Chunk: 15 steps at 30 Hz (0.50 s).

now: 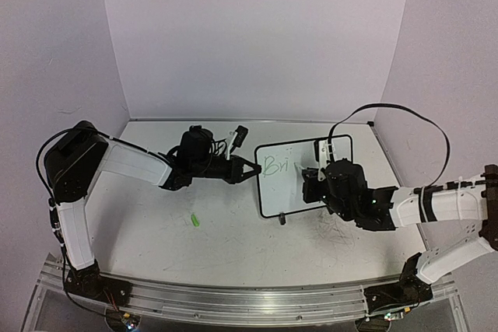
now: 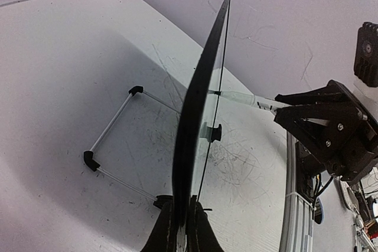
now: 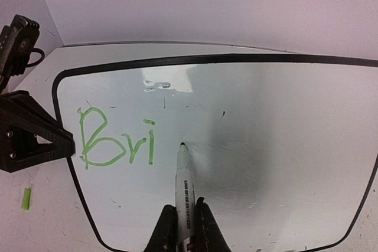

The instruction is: Write a sentence on the whiteboard

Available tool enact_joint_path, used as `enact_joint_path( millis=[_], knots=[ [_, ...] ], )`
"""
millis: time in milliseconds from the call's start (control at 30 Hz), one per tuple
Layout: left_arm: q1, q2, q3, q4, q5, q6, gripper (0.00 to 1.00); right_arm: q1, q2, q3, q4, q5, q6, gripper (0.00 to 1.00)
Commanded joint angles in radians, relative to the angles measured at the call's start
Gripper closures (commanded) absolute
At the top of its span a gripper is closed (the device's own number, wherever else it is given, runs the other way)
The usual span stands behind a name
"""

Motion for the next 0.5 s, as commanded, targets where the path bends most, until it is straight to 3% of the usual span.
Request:
enact_joint_path(
  millis=[0,467],
  knots=[
    [0.005,-0.044,-0.004,-0.019,-0.008,0.017,1.00,-0.004,0.018,0.023,0.045,0.022,-0.020,1.00],
    [0.005,-0.044,-0.005,-0.020,-0.009,0.022,1.00,-0.004,0.035,0.030,0.052,-0.024,-0.034,1.00]
  ],
)
